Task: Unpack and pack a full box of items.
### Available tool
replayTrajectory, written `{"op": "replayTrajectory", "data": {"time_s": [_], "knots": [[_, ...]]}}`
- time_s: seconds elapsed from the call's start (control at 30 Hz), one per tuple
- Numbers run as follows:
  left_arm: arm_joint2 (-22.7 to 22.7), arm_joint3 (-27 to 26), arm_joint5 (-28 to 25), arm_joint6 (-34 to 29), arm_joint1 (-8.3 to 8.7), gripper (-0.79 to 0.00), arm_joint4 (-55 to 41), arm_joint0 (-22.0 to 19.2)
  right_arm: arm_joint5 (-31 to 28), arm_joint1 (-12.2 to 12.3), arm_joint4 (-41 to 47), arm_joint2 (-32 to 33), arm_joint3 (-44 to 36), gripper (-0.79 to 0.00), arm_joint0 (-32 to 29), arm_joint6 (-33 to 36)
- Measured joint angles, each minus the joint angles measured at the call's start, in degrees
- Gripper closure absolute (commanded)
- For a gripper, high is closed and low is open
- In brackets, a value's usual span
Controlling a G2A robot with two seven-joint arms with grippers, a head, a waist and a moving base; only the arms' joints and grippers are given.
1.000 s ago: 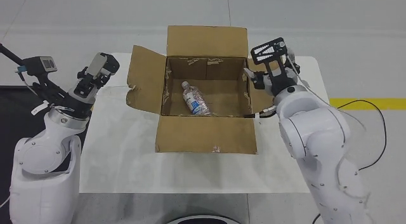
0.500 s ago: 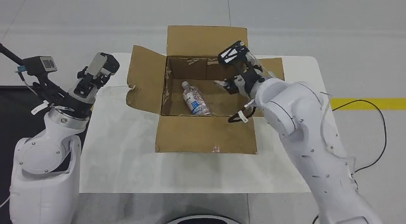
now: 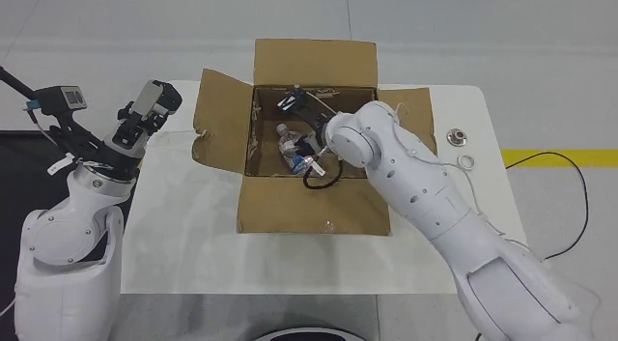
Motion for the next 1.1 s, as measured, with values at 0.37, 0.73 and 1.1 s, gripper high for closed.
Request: {"op": "replayTrajectory", "data": {"time_s": [0.37,0.73,1.1], "knots": [[0.0,0.0,0.0,0.0,0.0,-0.785,0.0,0.0,-0.8,-7.1,6.2,-6.7,16.8,-0.785,5.0,-0.5],[0.0,0.0,0.0,0.0,0.0,-0.785,0.0,0.0,-3.3,-11.6,8.7,-8.6,27.1,-0.009,7.2,-0.5],[0.0,0.0,0.0,0.0,0.0,-0.785,0.0,0.0,-6.1,-13.7,9.4,-8.0,33.1,0.0,9.6,-2.8]]}}
